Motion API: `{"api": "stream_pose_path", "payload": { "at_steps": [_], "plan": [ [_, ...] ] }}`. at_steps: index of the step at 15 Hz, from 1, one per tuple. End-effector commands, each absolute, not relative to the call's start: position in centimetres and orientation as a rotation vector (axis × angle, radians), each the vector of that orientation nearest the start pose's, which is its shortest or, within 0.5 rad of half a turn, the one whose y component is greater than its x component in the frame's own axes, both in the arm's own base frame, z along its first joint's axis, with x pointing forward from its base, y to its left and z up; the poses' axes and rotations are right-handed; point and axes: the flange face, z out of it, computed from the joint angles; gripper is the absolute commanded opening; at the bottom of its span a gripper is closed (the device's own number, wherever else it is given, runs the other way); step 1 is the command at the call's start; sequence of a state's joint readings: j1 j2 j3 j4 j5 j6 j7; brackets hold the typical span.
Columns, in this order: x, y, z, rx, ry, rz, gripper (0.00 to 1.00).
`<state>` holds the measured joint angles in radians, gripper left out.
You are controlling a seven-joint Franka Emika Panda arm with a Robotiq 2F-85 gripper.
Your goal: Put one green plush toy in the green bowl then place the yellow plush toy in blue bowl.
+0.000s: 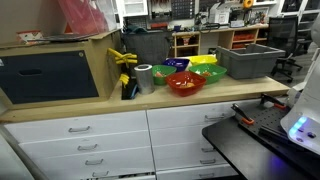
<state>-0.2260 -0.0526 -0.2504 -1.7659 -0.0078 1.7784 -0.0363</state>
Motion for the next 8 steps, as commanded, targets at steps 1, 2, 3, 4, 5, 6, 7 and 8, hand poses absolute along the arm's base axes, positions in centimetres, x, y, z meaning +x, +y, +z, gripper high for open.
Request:
{"api": "stream_pose_path", "payload": {
  "at_steps": [1, 2, 3, 4, 5, 6, 7, 8],
  "plan": [
    [50.5, -28.8, 54.5, -3.065, 0.810, -0.206, 1.00],
    [51.0, -29.7, 52.9, -3.058, 0.848, -0.240, 1.00],
    [51.5, -30.2, 51.4, -3.053, 0.883, -0.270, 1.00],
    [52.0, -30.6, 49.9, -3.046, 0.923, -0.294, 1.00],
    [52.5, -31.0, 48.2, -3.040, 0.963, -0.319, 1.00],
    [53.0, -31.2, 46.8, -3.036, 1.000, -0.341, 1.00],
    [53.5, -31.4, 45.2, -3.031, 1.037, -0.360, 1.00],
    [53.9, -31.4, 43.8, -3.026, 1.069, -0.376, 1.00]
  ]
}}
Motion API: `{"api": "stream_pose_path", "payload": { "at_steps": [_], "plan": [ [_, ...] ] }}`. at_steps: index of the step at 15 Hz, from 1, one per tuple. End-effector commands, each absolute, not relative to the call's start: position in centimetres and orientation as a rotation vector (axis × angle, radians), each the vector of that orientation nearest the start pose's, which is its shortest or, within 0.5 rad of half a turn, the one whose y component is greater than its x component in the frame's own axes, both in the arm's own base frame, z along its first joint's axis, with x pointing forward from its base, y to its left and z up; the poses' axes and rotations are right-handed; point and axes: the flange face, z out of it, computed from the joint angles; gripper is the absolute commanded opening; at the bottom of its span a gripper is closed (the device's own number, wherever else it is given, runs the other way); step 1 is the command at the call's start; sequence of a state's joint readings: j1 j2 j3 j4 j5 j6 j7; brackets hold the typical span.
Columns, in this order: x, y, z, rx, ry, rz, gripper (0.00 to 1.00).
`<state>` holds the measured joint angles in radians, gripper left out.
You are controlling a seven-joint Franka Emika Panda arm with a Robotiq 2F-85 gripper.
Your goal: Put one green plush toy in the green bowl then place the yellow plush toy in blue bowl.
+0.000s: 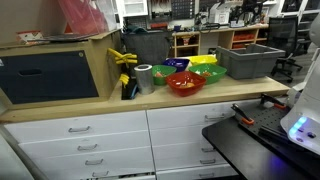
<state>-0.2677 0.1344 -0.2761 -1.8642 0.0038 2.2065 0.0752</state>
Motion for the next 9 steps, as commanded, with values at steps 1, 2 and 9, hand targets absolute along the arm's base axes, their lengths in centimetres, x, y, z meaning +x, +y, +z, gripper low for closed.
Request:
{"api": "stream_pose_path", "payload": {
  "at_steps": [1, 2, 9],
  "plan": [
    [54.4, -31.4, 42.4, -3.017, 1.102, -0.390, 1.00],
    [54.8, -31.4, 41.1, -3.007, 1.133, -0.401, 1.00],
    [57.5, -31.6, 35.3, -2.947, 1.316, -0.437, 1.00]
  ]
}}
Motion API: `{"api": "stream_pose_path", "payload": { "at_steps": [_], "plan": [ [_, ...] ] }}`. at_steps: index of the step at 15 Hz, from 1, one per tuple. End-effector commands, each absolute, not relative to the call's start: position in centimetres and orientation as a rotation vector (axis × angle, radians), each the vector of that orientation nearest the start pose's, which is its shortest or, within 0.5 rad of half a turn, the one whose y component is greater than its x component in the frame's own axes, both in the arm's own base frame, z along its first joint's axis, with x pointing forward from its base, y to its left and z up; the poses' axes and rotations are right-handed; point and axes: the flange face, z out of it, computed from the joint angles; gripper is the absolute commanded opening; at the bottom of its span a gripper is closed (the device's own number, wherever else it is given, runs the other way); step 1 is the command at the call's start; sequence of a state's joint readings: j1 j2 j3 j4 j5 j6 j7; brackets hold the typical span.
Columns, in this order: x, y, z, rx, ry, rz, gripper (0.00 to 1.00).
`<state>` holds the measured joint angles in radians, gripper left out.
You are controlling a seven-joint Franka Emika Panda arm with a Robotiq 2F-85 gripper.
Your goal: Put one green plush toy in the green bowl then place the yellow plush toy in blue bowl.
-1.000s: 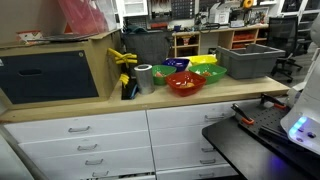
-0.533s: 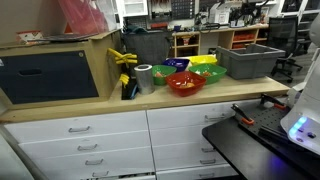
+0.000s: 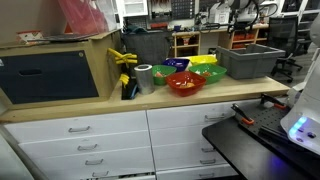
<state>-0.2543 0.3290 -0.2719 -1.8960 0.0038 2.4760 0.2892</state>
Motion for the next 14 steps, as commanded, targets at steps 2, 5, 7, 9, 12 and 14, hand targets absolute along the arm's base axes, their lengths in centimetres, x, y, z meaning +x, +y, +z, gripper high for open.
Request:
{"api": "stream_pose_path", "payload": {
  "at_steps": [2, 5, 7, 9, 12, 14],
  "plan": [
    [57.7, -31.7, 33.9, -2.950, 1.327, -0.429, 1.00],
    [57.8, -32.1, 31.8, -2.982, 1.305, -0.379, 1.00],
    [57.8, -32.5, 30.7, -2.993, 1.303, -0.352, 1.00],
    [57.9, -32.8, 29.5, -3.013, 1.272, -0.328, 1.00],
    [58.0, -33.6, 27.6, -3.042, 1.265, -0.293, 1.00],
    [58.1, -34.0, 26.6, -3.054, 1.262, -0.278, 1.00]
  ]
}}
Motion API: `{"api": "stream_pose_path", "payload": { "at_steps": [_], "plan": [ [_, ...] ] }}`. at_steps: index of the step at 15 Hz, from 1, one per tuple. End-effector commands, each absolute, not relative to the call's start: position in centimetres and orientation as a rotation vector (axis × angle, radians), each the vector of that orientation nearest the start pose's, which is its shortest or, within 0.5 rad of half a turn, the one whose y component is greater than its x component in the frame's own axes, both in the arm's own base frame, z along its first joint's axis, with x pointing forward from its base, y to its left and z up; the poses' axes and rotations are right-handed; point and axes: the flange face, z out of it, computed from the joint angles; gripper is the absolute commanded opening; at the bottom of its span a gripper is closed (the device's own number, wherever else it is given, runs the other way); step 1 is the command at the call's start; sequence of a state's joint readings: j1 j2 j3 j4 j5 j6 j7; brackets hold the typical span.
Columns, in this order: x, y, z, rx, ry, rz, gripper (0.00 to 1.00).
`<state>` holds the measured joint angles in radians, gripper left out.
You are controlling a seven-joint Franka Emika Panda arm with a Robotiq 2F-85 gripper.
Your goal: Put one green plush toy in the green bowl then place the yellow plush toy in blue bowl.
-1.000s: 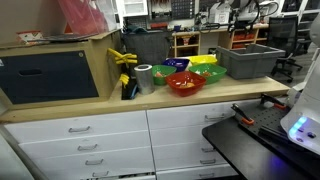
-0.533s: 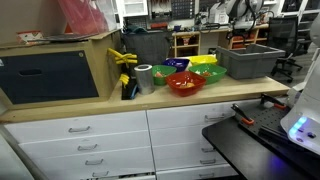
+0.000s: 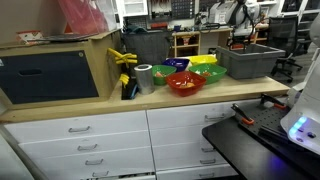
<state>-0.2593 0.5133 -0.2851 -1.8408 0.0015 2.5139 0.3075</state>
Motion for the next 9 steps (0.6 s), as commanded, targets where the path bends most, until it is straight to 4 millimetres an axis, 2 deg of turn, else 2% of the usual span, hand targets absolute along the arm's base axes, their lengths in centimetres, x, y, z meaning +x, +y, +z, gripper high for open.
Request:
{"api": "stream_pose_path", "payload": {
  "at_steps": [1, 9],
  "plan": [
    [58.2, -34.1, 26.2, -3.063, 1.253, -0.273, 1.00],
    [59.9, -33.8, 22.5, -3.094, 1.209, -0.251, 1.00]
  ]
}}
